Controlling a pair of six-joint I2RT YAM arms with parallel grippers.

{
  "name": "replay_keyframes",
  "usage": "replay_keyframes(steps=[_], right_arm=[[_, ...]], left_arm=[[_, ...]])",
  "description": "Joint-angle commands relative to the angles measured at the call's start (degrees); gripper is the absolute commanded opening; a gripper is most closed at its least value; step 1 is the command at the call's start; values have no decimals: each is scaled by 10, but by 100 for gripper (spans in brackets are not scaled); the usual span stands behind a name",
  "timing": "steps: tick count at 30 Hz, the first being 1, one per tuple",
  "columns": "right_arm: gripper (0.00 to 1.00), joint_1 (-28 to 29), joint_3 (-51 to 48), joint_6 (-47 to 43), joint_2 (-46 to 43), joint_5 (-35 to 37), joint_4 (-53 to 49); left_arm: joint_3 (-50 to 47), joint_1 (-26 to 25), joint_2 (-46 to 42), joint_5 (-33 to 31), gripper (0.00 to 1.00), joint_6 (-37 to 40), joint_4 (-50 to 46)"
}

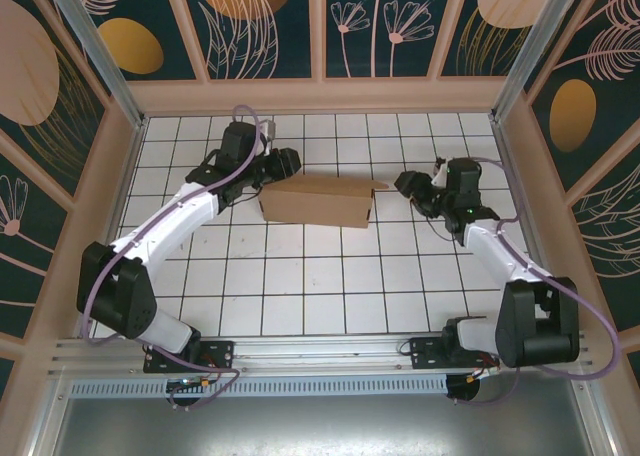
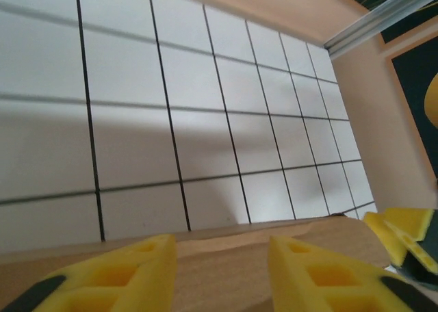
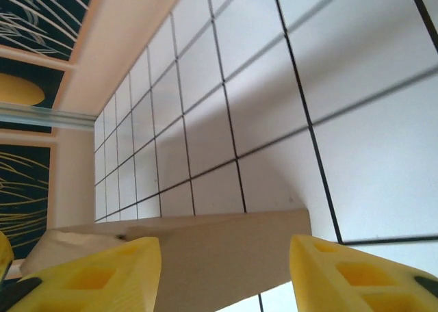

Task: Fold the paper box

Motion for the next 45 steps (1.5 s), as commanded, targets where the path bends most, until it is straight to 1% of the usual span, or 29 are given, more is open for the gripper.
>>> replay_keyframes(steps=[1, 3, 5, 6, 8, 10, 11, 13, 14, 16, 17, 20, 22, 23, 25, 26, 28, 30, 32, 33, 34, 36, 40, 42, 45], right_arm=[[55, 12, 48, -111, -32, 60, -71], [55, 30, 71, -174, -44, 93, -88], [53, 62, 91, -252, -54, 121, -95], [52, 77, 97, -285, -57, 138, -95], [51, 107, 107, -369, -56, 148, -91], [51, 120, 103, -463, -60, 117, -81], [51, 126, 93, -517, -67, 99, -70], [51, 137, 74, -618, -83, 76, -40], [51, 143, 67, -663, -89, 64, -26], [51, 150, 66, -724, -96, 33, -12], [51, 152, 66, -734, -98, 21, 3], [52, 166, 65, -710, -106, -6, 55], [54, 171, 64, -624, -104, -21, 99], [56, 178, 68, -595, -101, -25, 104], [56, 198, 83, -583, -98, -43, 84], [55, 206, 81, -571, -103, -45, 85], [50, 214, 64, -549, -130, -81, 104], [49, 224, 37, -531, -164, -96, 131], [49, 233, 18, -521, -193, -92, 147], [49, 236, 12, -513, -208, -82, 150], [49, 237, 8, -509, -218, -77, 146], [49, 239, 6, -511, -237, -71, 122], [49, 240, 4, -532, -271, -62, 69], [49, 240, -1, -537, -289, -57, 58], [50, 240, -6, -540, -312, -50, 45]], left_arm=[[22, 3, -46, -71, 43, 64, -25], [9, 3, -72, -133, 43, 93, -17], [-22, 4, -106, -190, 41, 125, 9], [-42, 4, -123, -203, 41, 148, 29], [-107, 3, -166, -190, 40, 224, 106], [-146, 3, -204, -176, 41, 297, 146], [-178, 3, -219, -180, 40, 333, 163], [-203, 4, -233, -194, 43, 396, 184], [-208, 4, -237, -182, 43, 425, 183], [-214, 3, -240, -175, 44, 457, 181], [-213, 3, -240, -171, 45, 482, 173], [-195, 4, -232, -144, 46, 604, 102], [-195, 10, -232, -140, 45, 664, 88], [-192, 19, -233, -122, 44, 672, 84], [-181, 58, -236, -55, 42, 676, 74], [-178, 78, -239, -21, 42, 683, 70], [-190, 119, -251, 35, 40, 698, 97], [-225, 141, -265, 91, 41, 744, 140], [-257, 159, -269, 144, 43, 759, 189], [-258, 167, -259, 163, 43, 765, 189], [-248, 171, -245, 180, 43, 783, 164], [-230, 172, -224, 189, 43, 835, 97], [-222, 176, -199, 178, 44, 872, 81], [-211, 178, -187, 169, 44, 893, 63], [-207, 178, -172, 153, 44, 901, 59]])
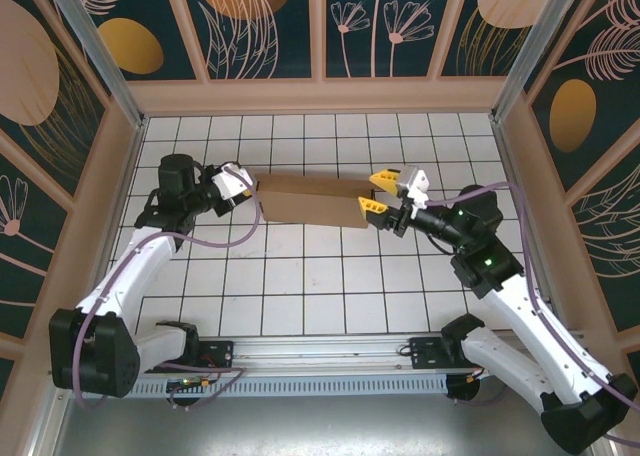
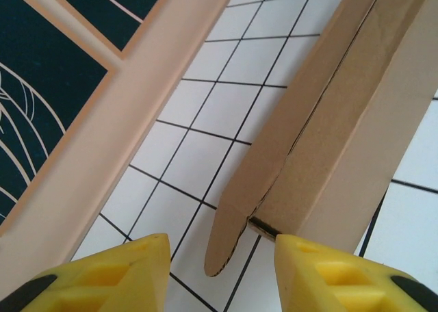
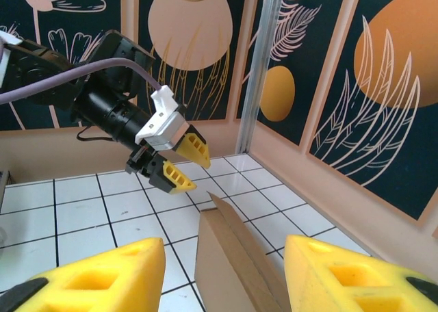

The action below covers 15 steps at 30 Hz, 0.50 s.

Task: Fold the paper box

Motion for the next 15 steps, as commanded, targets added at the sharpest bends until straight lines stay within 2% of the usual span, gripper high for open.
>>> replay_keyframes(steps=[1, 7, 13, 15], right_arm=[[50, 5, -11, -10, -27, 11, -23], [50, 9, -32, -20, -52, 36, -31], [49, 9, -30, -24, -41, 31, -33], [49, 9, -30, -23, -34, 30, -35]], left_arm=[[22, 5, 16, 5, 44, 43, -20], [20, 6, 47, -5, 41, 48, -9], [-2, 6, 52, -11, 30, 42, 31], [-3, 6, 53, -10, 28, 42, 37]])
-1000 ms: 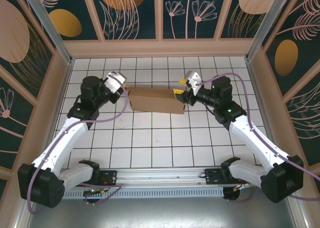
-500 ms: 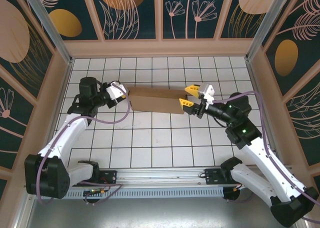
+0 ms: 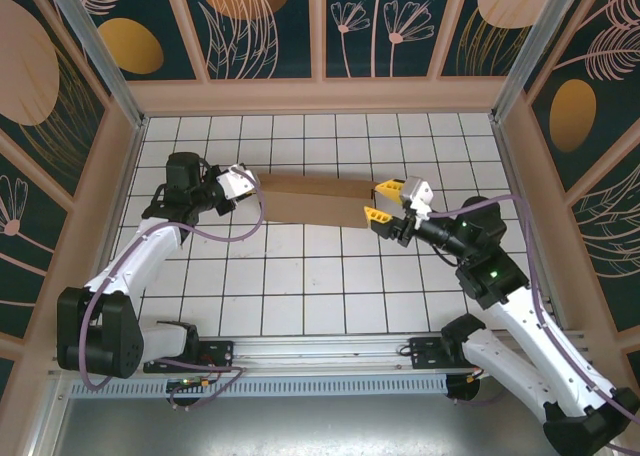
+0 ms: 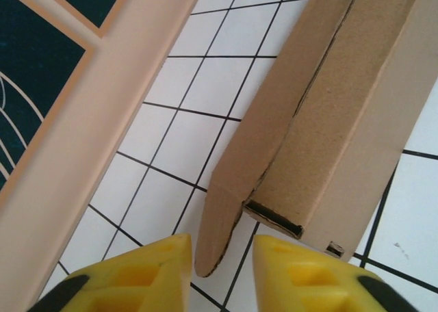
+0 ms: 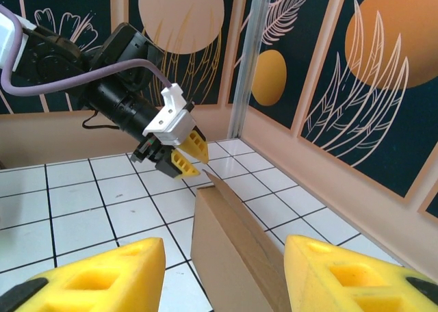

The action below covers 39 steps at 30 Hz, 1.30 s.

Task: Fold the paper box

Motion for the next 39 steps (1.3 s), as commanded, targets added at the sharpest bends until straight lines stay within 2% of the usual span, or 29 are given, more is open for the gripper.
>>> replay_keyframes(steps=[1, 9, 14, 22, 30, 36, 39], right_arm=[[48, 6, -3, -8, 9, 3, -1], [47, 6, 13, -10, 32, 13, -17], [46, 5, 12, -22, 38, 44, -25], [43, 3, 24, -63, 51, 94, -69], [41, -1, 57, -69, 65, 95, -105], [37, -2, 75, -77, 80, 114, -129], [36, -1, 75, -94, 88, 145, -141]], left_arm=[[-6, 4, 5, 5, 28, 7, 27], [8, 4, 31, 5, 29, 11, 23], [11, 5, 41, 3, 20, 10, 25], [13, 5, 47, 4, 25, 7, 38], [18, 5, 50, 5, 26, 0, 54], [14, 5, 50, 16, 19, -1, 61], [19, 4, 53, 21, 11, -5, 60]])
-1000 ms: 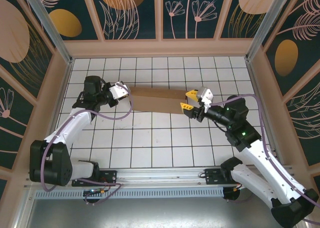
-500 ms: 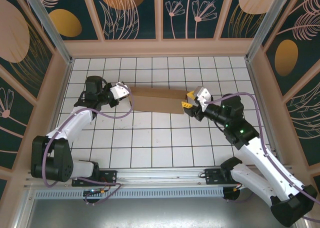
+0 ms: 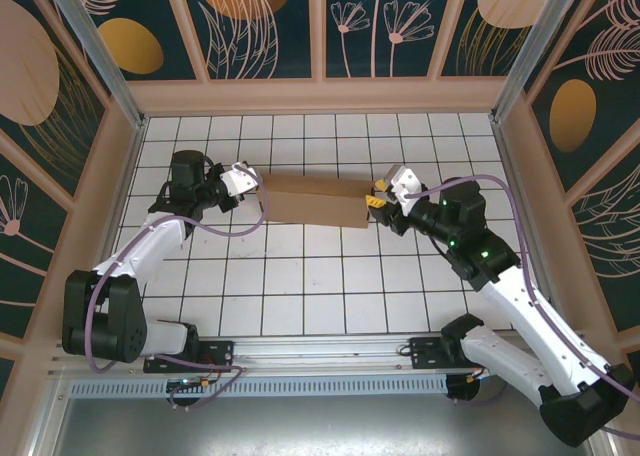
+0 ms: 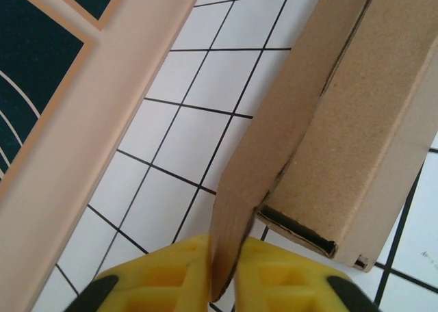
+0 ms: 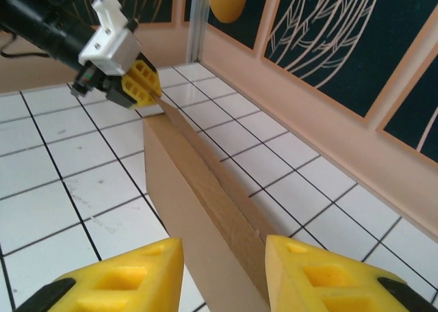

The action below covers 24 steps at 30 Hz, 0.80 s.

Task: Fold the paper box

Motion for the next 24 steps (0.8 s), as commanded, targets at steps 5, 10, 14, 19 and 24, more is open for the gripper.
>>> replay_keyframes(steps=[5, 10, 14, 19, 24], right_arm=[[35, -3, 0, -88, 6, 113, 1], [39, -83, 10, -217, 39, -16, 18], [39, -141, 49, -307, 125, -169, -39], [44, -168, 21, -383, 140, -172, -28], [45, -189, 40, -385, 173, -152, -31]], left_arm=[[19, 5, 6, 31, 0, 2, 11], [14, 4, 8, 31, 0, 4, 9], [7, 4, 13, 29, 0, -17, 27], [-5, 2, 16, 29, 0, -34, 46], [-9, 0, 12, 36, 0, -38, 54]])
